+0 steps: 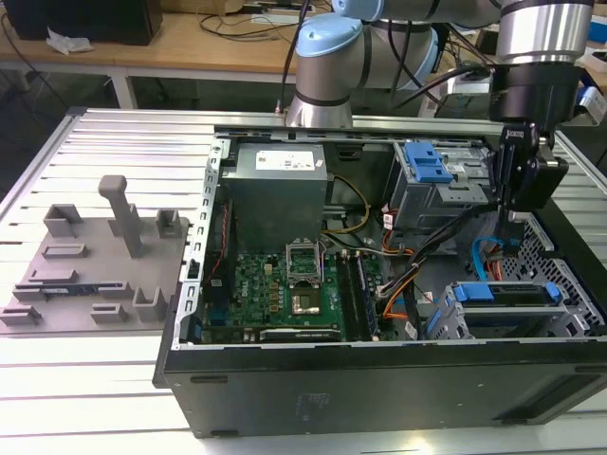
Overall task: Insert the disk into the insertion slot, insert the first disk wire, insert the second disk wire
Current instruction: 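Insert the first disk wire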
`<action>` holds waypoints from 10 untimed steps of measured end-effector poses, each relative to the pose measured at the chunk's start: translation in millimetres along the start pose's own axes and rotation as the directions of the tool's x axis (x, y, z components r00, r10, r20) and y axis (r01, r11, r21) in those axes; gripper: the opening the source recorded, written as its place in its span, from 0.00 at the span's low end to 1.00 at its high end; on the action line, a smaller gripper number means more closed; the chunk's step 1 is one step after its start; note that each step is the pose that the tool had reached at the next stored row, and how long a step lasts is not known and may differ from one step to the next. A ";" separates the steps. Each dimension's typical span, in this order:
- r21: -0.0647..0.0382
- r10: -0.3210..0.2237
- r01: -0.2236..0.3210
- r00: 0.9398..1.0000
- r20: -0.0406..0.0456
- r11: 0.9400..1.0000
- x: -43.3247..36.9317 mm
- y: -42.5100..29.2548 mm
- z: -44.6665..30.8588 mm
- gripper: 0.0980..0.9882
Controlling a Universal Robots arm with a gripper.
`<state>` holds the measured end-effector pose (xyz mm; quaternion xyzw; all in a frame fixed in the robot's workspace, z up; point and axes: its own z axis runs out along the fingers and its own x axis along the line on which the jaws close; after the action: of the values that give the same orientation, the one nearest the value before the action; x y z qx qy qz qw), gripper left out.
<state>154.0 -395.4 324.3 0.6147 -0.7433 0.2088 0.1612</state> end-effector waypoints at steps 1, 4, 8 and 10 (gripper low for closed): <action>-0.002 0.000 0.000 1.000 0.009 1.000 1.1 -0.2 0.0 0.07; -0.006 0.000 0.000 0.999 0.033 1.000 4.8 -1.0 -0.2 0.07; -0.009 0.001 0.000 0.999 0.049 1.000 13.8 -3.9 1.7 0.07; -0.012 0.001 -0.001 0.998 0.064 1.000 17.9 -5.2 1.3 0.07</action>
<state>155.7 -412.1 332.6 0.6197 -0.7497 0.1846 0.1411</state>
